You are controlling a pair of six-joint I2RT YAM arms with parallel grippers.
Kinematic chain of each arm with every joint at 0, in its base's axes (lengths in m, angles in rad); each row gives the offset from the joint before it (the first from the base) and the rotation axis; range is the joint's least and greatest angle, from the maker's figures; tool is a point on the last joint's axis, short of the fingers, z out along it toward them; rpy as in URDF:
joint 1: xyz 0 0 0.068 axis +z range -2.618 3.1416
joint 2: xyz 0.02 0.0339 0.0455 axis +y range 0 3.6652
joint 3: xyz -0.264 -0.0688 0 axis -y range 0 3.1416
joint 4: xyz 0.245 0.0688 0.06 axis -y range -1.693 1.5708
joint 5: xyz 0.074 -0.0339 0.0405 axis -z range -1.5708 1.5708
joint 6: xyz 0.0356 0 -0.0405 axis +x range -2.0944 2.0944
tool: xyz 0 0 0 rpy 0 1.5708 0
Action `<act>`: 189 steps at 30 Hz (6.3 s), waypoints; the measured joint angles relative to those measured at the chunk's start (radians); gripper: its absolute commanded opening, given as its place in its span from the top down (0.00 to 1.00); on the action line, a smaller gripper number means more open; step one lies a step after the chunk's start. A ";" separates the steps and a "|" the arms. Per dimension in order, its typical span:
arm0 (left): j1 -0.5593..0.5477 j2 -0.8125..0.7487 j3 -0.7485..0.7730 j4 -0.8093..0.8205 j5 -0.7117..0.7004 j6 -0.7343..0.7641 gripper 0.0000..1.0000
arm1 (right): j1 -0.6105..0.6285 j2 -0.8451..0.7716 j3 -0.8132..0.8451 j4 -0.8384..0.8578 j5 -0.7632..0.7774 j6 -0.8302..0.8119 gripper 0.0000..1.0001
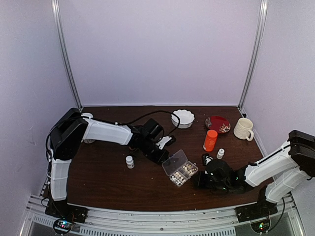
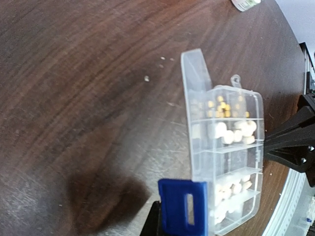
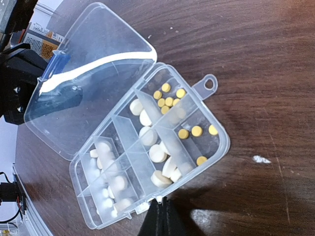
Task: Sort the pills into containers
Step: Close the pill container at the center of the board, then reset both arms
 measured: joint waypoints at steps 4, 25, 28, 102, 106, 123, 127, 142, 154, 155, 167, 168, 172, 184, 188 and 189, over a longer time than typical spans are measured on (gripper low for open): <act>-0.021 -0.015 -0.013 0.024 0.013 -0.009 1.00 | 0.000 0.036 0.027 0.016 -0.028 -0.018 1.00; -0.069 -0.033 -0.014 0.003 -0.075 -0.016 0.53 | -0.005 0.070 0.038 0.085 -0.089 -0.053 1.00; -0.081 -0.033 -0.013 -0.015 -0.089 -0.014 0.51 | -0.008 0.070 0.037 0.102 -0.089 -0.051 1.00; -0.156 0.033 0.131 -0.146 -0.242 -0.058 0.80 | -0.015 0.095 0.052 0.083 -0.134 -0.095 1.00; -0.152 0.035 0.127 -0.127 -0.231 -0.068 0.80 | -0.015 0.100 0.042 0.108 -0.132 -0.093 1.00; -0.170 0.015 0.130 -0.147 -0.311 -0.063 0.56 | -0.015 -0.189 -0.010 -0.046 -0.012 -0.150 1.00; -0.170 -0.037 0.141 -0.174 -0.354 -0.048 0.55 | -0.015 -0.267 -0.008 -0.146 0.024 -0.183 1.00; -0.061 -0.656 -0.188 -0.167 -0.603 -0.005 0.49 | -0.030 -0.823 0.032 -0.406 0.288 -0.583 0.91; 0.253 -1.165 -0.622 -0.095 -0.778 0.012 0.03 | -0.549 -0.896 0.134 -0.511 0.315 -0.807 0.15; 0.282 -1.184 -0.649 -0.090 -0.786 0.015 0.02 | -0.585 -0.891 0.134 -0.505 0.317 -0.810 0.12; 0.396 -1.254 -0.939 0.263 -0.869 0.169 0.06 | -0.765 -0.822 -0.160 0.025 0.243 -1.055 0.10; 0.397 -1.259 -0.964 0.304 -0.879 0.189 0.05 | -0.783 -0.795 -0.161 0.058 0.233 -1.062 0.10; 0.437 -1.300 -1.065 0.459 -0.896 0.264 0.02 | -0.826 -0.660 -0.175 0.231 0.201 -1.075 0.09; 0.682 -1.210 -1.090 0.669 -0.840 0.358 0.02 | -0.881 -0.261 -0.173 0.616 0.159 -1.091 0.07; 0.747 -1.134 -1.101 0.777 -0.792 0.365 0.02 | -0.895 -0.144 -0.154 0.718 0.150 -1.093 0.02; 0.766 -1.106 -1.105 0.811 -0.772 0.365 0.02 | -0.898 -0.111 -0.154 0.749 0.151 -1.091 0.02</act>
